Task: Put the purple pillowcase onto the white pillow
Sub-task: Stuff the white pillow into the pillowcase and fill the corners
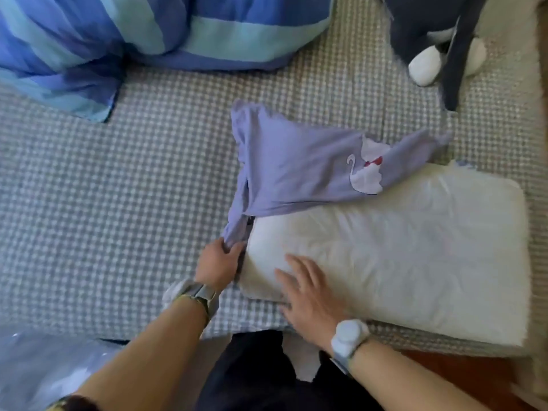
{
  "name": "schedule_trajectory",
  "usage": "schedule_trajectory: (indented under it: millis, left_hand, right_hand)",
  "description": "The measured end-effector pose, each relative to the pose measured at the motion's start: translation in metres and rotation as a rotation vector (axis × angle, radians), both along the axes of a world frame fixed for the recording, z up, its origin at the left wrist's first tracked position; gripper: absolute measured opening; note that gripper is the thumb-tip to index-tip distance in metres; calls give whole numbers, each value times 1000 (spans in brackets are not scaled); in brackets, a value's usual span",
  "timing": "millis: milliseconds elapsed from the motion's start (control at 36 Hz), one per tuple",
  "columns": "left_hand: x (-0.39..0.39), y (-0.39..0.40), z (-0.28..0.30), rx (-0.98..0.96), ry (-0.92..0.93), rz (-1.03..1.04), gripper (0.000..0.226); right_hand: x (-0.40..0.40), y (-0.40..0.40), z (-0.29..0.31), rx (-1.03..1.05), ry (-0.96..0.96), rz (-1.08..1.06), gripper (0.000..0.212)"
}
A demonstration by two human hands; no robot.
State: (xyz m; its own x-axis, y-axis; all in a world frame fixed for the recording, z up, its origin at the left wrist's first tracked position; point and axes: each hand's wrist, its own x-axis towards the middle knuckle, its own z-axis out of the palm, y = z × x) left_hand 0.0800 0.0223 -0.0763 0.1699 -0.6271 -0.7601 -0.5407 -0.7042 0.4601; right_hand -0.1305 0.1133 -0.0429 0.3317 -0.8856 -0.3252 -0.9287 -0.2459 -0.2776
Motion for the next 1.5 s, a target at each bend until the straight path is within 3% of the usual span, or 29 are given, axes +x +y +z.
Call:
schedule_trajectory:
  millis: [56,111,167,250,361,473,584,695,778,834,889,945,1084,1140,1195,1251,1334,1390,1445,1501]
  left_hand:
    - [-13,-2,-1,-156,-129,-61,49]
    - [-20,1,2,-439,-215,-193,44]
    - [-29,-1,11,-563,-50,-334,30]
    - [-21,1,16,-432,64,-606,42]
    - [5,-11,15,-141,-167,-1048,69]
    - [16,-28,17,31,-301,-1115,65]
    - [-7,-31,37,50,-337,-1237,58]
    - [-16,-32,19,-219,-627,-1289,55]
    - [-39,-30,5,-505,-570,-1362,51]
    - [-64,-23,-4,-480,-320,-1197,54]
    - [-74,-18,-9,-292,-102,-828,73]
    - [-79,-12,-19,-185,-70,-618,82]
    - [-69,18,2,112,109,-763,40]
    - [-66,38,12,178,38,-806,27]
    - [-64,50,14,177,-29,-787,30]
    - [-64,48,15,-44,-114,-732,27]
    - [-71,22,10,-638,-246,-765,22]
    - [-77,1,7,-747,-195,-750,31]
    - [-78,-16,-4,-525,-207,-760,51]
    - [-78,-19,-18,-235,-275,-905,56]
  right_hand:
    - [0,24,-8,79,116,-18,89]
    - [13,25,-15,58,147,-38,97]
    - [25,17,-25,-17,182,-6,89]
    - [34,-1,-40,-12,317,57,81]
    - [2,-41,-30,-9,301,-64,68]
    - [-49,-77,9,-42,263,-189,65]
    - [-71,-99,53,-50,210,-281,75]
    - [-51,-110,68,-138,100,-419,73]
    - [-34,-113,74,-150,62,-466,74]
    - [-36,-112,76,-95,96,-445,84]
    - [-37,-110,75,-79,104,-424,93]
    - [-42,-107,76,-93,108,-413,97]
    - [-48,-111,87,-182,69,-211,110]
    - [-46,-115,93,-222,73,-72,104]
    - [-43,-120,96,-232,99,49,99]
    - [-45,-123,99,-256,104,144,95]
    - [-52,-127,97,-287,112,286,80]
    - [-56,-127,97,-288,123,352,66]
    - [-60,-126,96,-286,119,363,64]
    - [-68,-128,91,-267,103,341,61]
